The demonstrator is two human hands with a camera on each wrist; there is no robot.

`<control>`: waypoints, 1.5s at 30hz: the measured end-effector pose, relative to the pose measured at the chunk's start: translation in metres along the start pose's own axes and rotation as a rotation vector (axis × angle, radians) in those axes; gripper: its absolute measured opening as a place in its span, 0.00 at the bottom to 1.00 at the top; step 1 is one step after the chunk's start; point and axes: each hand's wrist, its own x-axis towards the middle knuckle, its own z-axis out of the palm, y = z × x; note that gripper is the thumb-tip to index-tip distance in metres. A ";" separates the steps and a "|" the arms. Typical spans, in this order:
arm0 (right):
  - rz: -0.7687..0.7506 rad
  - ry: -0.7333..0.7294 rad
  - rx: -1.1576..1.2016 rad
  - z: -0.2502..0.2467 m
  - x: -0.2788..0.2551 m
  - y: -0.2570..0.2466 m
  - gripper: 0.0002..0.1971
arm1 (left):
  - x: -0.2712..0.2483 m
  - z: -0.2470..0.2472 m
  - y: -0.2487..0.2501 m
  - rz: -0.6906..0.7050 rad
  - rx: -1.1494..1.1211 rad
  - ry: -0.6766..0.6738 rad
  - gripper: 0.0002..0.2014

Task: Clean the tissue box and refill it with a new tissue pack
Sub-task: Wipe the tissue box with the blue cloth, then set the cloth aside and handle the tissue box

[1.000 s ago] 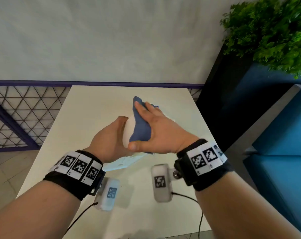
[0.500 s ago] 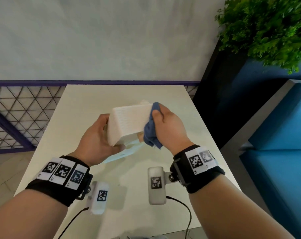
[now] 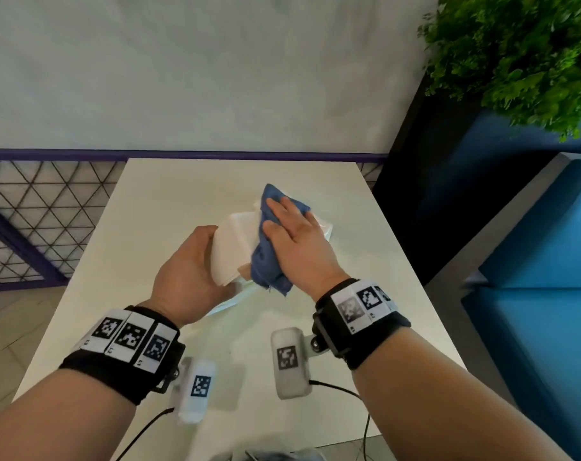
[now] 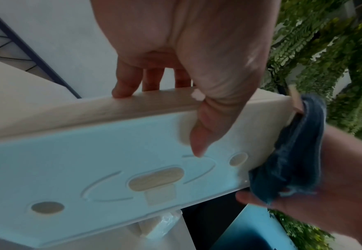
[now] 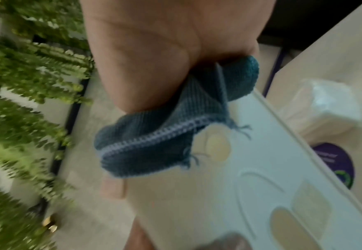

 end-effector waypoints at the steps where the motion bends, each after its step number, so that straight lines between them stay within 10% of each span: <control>1: 0.028 -0.014 0.052 -0.002 0.002 0.005 0.24 | -0.001 0.001 0.000 -0.009 0.001 -0.003 0.38; 7: 0.205 0.082 0.310 -0.011 0.005 0.024 0.19 | -0.004 0.000 -0.002 -0.026 0.048 -0.006 0.39; 19: 0.400 -0.197 -0.213 -0.001 -0.037 0.137 0.23 | -0.013 0.064 -0.030 0.397 0.636 0.040 0.27; 24: 0.435 -0.216 -0.340 0.006 -0.043 0.138 0.36 | -0.031 0.099 -0.050 0.507 0.701 -0.052 0.38; 30: 0.095 -0.323 -0.512 0.023 -0.014 0.088 0.55 | -0.031 0.116 -0.043 0.467 0.697 -0.171 0.38; 35: -0.059 -0.503 -0.724 0.048 0.016 0.076 0.51 | -0.038 0.122 -0.048 0.411 0.625 -0.216 0.49; 40: -0.280 -0.564 -0.785 0.075 0.019 0.073 0.38 | -0.049 0.094 -0.071 0.328 0.448 0.009 0.21; 45: -0.316 -0.594 -0.896 0.102 0.020 0.062 0.32 | -0.059 0.060 -0.072 -0.148 0.204 -0.231 0.05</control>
